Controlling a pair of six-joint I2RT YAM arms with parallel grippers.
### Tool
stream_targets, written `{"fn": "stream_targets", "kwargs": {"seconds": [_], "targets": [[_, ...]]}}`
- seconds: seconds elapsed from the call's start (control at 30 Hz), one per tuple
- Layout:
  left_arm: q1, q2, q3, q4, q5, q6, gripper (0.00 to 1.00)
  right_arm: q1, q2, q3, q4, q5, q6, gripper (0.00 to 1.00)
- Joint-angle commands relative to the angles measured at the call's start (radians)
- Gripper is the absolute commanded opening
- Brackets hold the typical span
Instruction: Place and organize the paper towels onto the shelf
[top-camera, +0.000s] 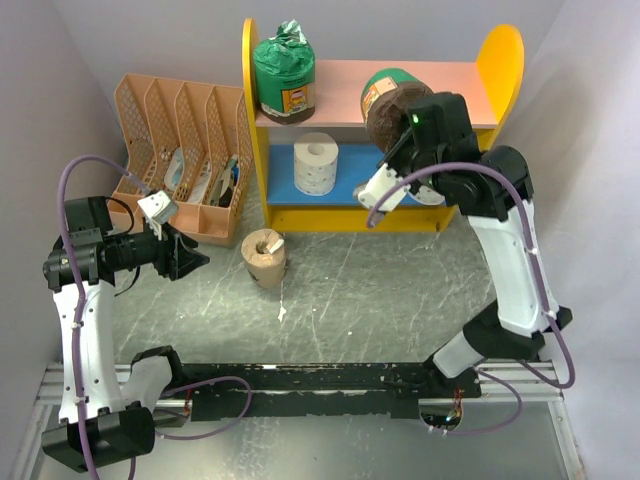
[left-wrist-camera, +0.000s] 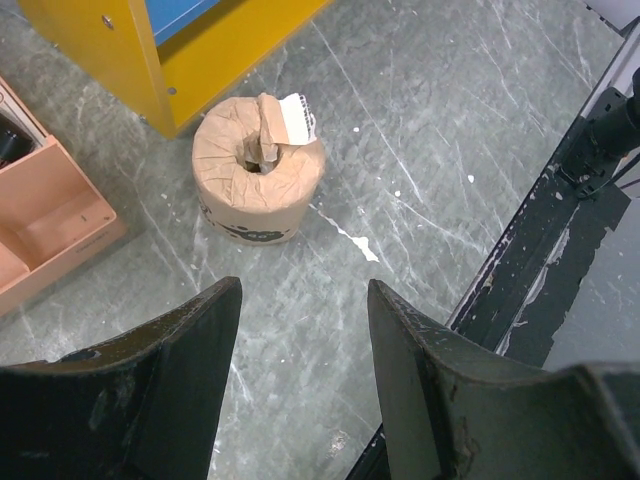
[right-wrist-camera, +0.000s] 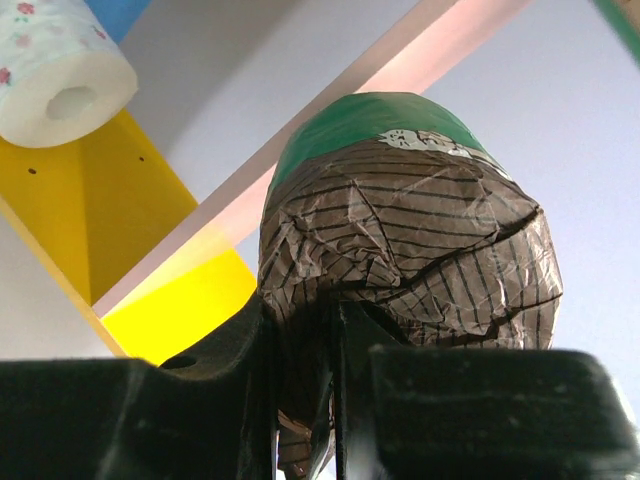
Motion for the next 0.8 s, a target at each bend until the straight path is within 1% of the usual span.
{"fn": "stream_targets", "kwargs": {"seconds": [0.0,0.2,0.4,0.53,0.63,0.77], "targets": [[0.012,-0.014,0.019,-0.019,0.049,0.035,0.65,-0.104,0.075,0.115,0.039,-0.063,-0.138,0.0],[0.012,-0.026,0.018,-0.022,0.053,0.039,0.65,-0.214,0.137,0.161,0.04,-0.145,-0.209,0.0],[0.013,-0.026,0.019,-0.028,0.056,0.046,0.65,-0.32,0.182,0.185,0.04,-0.244,-0.249,0.0],[0.012,-0.022,0.023,-0.031,0.06,0.049,0.65,-0.369,0.203,0.189,0.041,-0.312,-0.253,0.0],[0.012,-0.022,0.022,-0.031,0.06,0.048,0.65,-0.388,0.211,0.209,0.055,-0.373,-0.231,0.0],[0.012,-0.023,0.023,-0.03,0.059,0.047,0.65,-0.398,0.227,0.263,0.057,-0.465,-0.149,0.0]]}}
